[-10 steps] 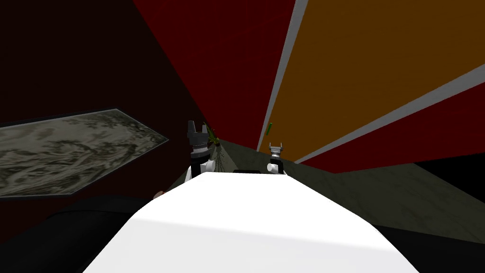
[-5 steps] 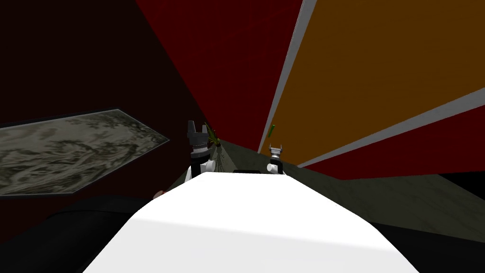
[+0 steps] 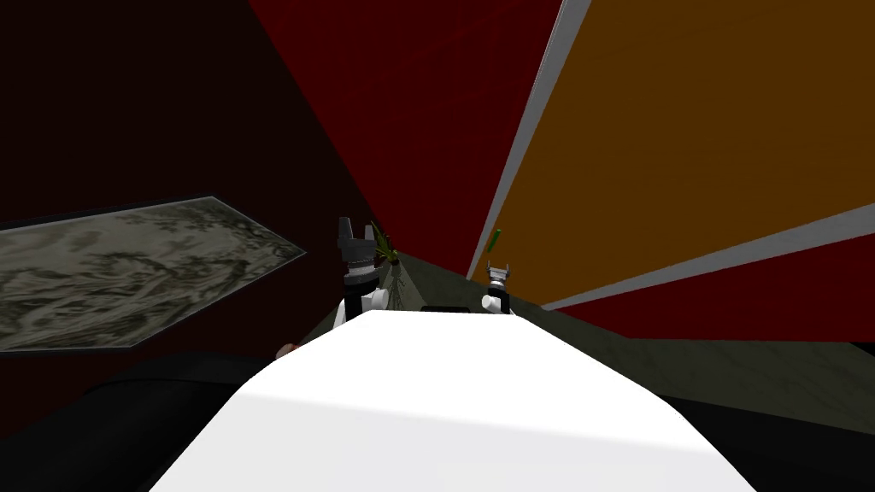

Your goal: Pull the door open

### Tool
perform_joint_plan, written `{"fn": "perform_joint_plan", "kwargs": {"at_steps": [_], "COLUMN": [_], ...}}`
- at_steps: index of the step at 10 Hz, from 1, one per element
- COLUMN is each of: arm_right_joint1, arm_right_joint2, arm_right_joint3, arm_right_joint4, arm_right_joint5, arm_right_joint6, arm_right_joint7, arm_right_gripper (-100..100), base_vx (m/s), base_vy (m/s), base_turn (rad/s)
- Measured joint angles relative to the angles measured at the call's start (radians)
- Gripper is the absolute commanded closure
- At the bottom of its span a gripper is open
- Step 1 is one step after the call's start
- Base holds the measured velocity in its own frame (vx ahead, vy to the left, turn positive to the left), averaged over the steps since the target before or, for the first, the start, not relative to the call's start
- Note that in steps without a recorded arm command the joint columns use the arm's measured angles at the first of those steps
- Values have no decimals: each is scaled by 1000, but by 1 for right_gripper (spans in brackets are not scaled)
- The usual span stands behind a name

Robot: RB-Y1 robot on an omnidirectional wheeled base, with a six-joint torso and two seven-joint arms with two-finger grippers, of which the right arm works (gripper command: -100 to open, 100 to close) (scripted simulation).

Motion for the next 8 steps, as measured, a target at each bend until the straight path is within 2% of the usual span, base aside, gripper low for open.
{"fn": "perform_joint_plan", "kwargs": {"at_steps": [5,8], "arm_right_joint1": [-29,-58], "arm_right_joint2": [-5,-5], "arm_right_joint3": [5,7], "arm_right_joint4": [96,165], "arm_right_joint5": [-61,-95], "arm_right_joint6": [-20,-35], "arm_right_joint7": [-91,-144], "arm_right_gripper": [-100,-100], "base_vx": [115,127], "base_vy": [-31,-27], "base_turn": [59,59]}}
